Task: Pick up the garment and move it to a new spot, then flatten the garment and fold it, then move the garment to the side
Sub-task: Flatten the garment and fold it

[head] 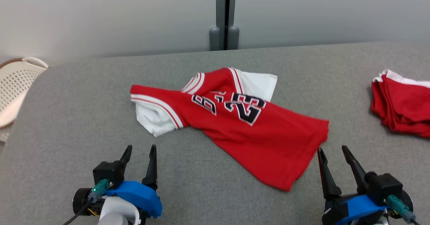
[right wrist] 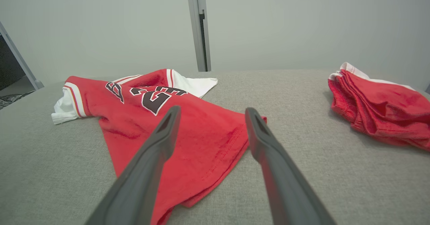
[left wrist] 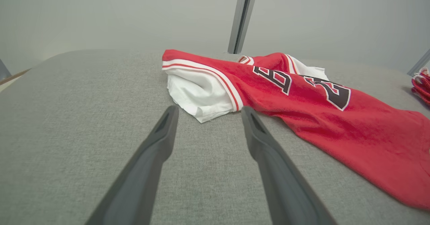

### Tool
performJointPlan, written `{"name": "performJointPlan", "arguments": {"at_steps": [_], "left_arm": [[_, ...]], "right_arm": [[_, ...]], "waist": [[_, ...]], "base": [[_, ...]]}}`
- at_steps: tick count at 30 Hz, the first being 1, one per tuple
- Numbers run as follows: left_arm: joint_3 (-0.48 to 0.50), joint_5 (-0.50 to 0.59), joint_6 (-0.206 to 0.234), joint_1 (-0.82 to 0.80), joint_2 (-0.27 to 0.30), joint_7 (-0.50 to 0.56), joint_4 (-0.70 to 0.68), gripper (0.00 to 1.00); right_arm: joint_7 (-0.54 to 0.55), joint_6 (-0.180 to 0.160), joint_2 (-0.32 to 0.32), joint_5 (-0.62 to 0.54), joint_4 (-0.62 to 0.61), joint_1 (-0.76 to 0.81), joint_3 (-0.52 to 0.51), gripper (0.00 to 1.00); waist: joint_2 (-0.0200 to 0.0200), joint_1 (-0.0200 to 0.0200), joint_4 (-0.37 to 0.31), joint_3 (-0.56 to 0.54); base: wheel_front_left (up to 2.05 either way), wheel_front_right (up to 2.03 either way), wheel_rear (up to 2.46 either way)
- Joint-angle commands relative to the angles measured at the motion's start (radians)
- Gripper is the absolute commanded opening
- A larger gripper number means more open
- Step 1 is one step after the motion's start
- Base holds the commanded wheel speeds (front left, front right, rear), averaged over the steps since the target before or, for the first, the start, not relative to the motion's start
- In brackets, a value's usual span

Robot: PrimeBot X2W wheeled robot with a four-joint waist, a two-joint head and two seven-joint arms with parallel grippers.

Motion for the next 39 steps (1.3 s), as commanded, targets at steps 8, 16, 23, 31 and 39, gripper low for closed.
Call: {"name": "performJointPlan", "arguments": {"at_steps": [8, 16, 23, 31, 39], "left_arm": [[-0.016, 0.016, -0.046, -0.251, 0.026, 0.058, 0.223, 1.00], [-0.027, 0.030, -0.073, -0.383, 0.055, 0.044, 0.422, 1.00], [-0.058, 0.041, -0.097, -0.427, 0.049, 0.018, 0.510, 0.00], [-0.097, 0.063, -0.107, -0.458, 0.033, -0.028, 0.587, 0.00], [-0.145, 0.115, -0.098, -0.394, 0.081, -0.061, 0.536, 0.00]], "right_arm": [[-0.005, 0.000, -0.003, -0.019, -0.022, -0.085, 0.020, 1.00], [-0.005, 0.000, -0.003, -0.019, -0.021, -0.116, 0.015, 1.00], [-0.005, 0.000, -0.003, -0.017, -0.017, -0.117, 0.009, 1.00], [-0.005, 0.000, -0.003, -0.015, -0.012, -0.111, 0.003, 1.00], [-0.005, 0.001, -0.003, -0.004, -0.007, -0.079, -0.013, 1.00]], "waist": [[0.0000, 0.0000, -0.059, 0.150], [0.0000, 0.0000, -0.109, 0.204], [0.0000, 0.0000, -0.116, 0.201], [0.0000, 0.0000, -0.089, 0.169], [0.0000, 0.0000, -0.012, 0.103]], "base": [[0.00, 0.00, 0.00], [0.00, 0.00, 0.00], [0.00, 0.00, 0.00], [0.00, 0.00, 0.00], [0.00, 0.00, 0.00]]}}
